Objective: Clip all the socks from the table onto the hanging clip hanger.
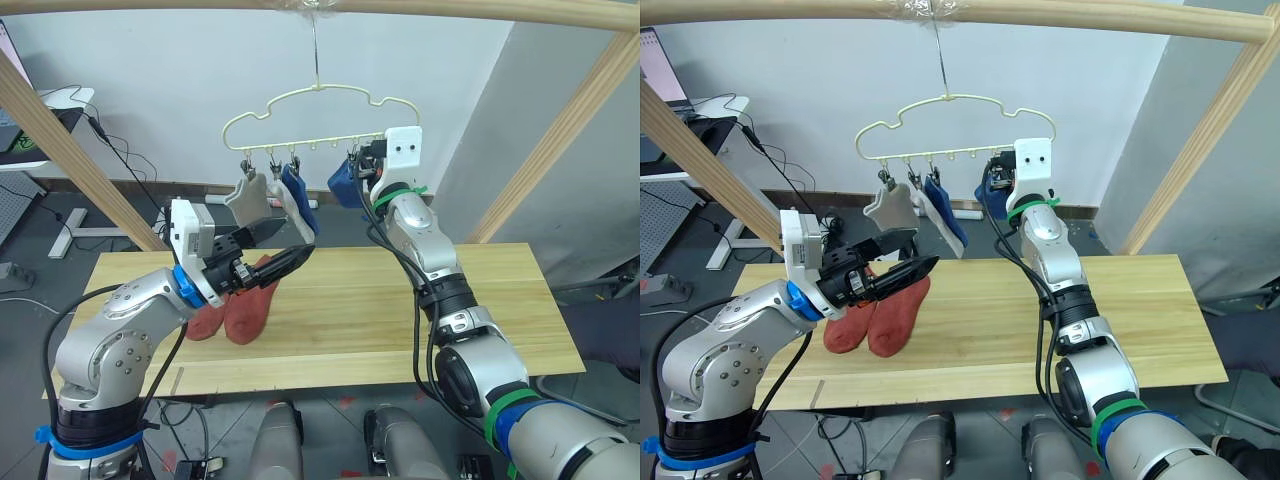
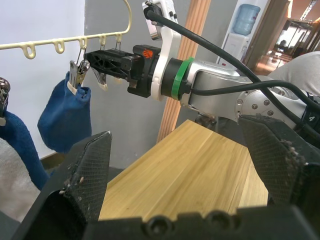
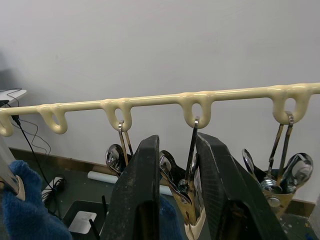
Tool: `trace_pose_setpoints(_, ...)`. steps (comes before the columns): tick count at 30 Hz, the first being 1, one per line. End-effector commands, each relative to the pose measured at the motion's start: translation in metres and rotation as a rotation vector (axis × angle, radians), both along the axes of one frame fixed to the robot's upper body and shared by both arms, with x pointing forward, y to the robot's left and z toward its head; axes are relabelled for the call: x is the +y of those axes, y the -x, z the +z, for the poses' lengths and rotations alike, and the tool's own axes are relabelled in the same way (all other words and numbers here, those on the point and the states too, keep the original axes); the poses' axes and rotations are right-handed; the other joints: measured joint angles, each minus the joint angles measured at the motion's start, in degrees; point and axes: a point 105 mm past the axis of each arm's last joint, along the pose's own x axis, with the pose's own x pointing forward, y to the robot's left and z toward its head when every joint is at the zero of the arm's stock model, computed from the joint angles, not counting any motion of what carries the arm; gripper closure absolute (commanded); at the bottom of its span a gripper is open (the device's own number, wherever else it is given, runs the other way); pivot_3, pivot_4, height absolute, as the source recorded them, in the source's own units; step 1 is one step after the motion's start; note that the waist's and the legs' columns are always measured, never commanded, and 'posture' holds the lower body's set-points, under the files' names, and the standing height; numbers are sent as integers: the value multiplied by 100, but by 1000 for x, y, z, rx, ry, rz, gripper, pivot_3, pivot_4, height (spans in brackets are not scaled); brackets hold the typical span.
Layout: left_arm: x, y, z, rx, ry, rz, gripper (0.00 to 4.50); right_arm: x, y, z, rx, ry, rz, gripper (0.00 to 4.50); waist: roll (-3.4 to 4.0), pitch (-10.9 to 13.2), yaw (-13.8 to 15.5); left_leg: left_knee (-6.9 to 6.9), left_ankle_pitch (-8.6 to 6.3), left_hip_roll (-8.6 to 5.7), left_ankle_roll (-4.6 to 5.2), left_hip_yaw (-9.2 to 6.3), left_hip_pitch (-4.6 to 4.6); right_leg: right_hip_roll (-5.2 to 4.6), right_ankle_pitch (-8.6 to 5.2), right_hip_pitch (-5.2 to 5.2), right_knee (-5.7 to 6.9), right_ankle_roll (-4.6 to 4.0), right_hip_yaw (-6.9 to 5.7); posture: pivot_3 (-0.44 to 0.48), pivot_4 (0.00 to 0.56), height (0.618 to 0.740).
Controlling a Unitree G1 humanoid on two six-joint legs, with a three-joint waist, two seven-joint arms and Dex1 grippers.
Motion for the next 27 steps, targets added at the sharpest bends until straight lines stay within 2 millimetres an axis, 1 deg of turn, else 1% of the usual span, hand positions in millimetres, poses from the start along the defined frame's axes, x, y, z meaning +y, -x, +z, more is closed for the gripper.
trace_pose_setpoints(1,-3,4,8,-51,-11,-11,0,-1,0,8,-29,25,-12,3519,0,0,0,0,0,0,0,0,0,0,0,0,0,0,0,126,206,740)
trace_pose_setpoints(7,-3,4,7,-50,-11,-12,0,-1,-1,2,-12,68,-23,3519,0,0,0,1,0,0,0,0,0,0,0,0,1,0,0,126,206,740)
trace_pose_setpoints(14,-3,4,7,-50,-12,-11,0,0,0,2,-9,52,-16,3519,0,0,3,7,0,0,0,-1,0,0,0,4,2,0,-1,125,209,740)
trace_pose_setpoints(17,-3,4,8,-50,-12,-12,0,-1,0,2,-10,48,-16,2764,0,0,3,10,0,0,0,-3,0,0,0,5,4,0,-2,125,210,740)
trace_pose_setpoints(22,-4,4,8,-51,-12,-13,0,-1,0,2,-11,47,-20,994,0,0,3,11,0,0,0,-3,0,0,0,5,4,0,-2,123,210,740)
trace_pose_setpoints(27,-4,4,8,-51,-13,-14,0,-1,0,3,-11,40,-20,994,0,0,3,11,0,0,0,-3,0,0,0,5,4,0,-2,123,211,740)
